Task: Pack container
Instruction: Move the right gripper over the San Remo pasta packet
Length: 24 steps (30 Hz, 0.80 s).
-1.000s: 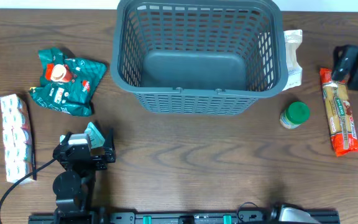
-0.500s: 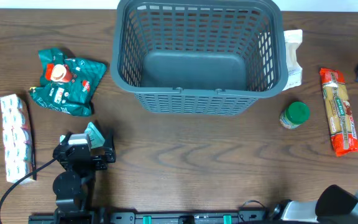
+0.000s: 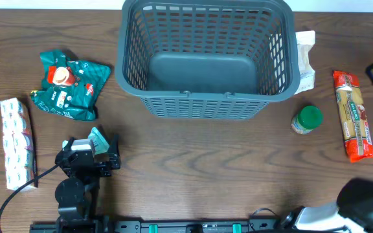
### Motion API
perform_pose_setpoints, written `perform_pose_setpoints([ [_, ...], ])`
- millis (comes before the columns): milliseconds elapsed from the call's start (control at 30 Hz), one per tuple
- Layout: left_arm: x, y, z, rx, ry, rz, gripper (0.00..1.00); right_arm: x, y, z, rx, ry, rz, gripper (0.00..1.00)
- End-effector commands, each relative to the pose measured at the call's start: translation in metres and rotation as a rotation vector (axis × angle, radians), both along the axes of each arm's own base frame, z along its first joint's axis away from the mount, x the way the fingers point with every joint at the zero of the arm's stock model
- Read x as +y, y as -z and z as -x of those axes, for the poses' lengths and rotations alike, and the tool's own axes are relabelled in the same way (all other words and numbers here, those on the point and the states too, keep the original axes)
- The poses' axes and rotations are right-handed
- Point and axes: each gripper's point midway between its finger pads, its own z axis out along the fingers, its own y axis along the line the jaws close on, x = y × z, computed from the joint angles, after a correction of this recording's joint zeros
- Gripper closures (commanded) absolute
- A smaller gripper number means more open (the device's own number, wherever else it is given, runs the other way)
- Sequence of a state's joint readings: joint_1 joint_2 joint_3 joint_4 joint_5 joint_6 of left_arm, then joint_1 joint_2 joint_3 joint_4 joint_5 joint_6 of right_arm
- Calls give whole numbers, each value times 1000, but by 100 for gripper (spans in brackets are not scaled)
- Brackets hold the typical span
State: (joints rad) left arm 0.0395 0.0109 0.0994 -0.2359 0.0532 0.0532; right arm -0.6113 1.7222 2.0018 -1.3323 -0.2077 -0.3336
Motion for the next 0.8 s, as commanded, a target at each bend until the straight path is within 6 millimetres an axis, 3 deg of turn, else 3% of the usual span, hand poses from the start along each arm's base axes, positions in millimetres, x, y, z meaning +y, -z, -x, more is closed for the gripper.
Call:
perform_pose_setpoints([
  [0, -1, 12, 0, 25, 9, -6, 1, -8, 38, -15, 67, -32, -59, 1],
  [333, -1, 12, 0, 25, 9, -6, 1, -24, 128, -38, 224, -32, -173, 1],
  [667, -1, 12, 0, 25, 9, -6, 1, -34, 171, -50, 250, -63, -180, 1],
  [767, -1, 12, 0, 25, 9, -6, 1, -40, 186, -44, 286, -46, -150, 1],
])
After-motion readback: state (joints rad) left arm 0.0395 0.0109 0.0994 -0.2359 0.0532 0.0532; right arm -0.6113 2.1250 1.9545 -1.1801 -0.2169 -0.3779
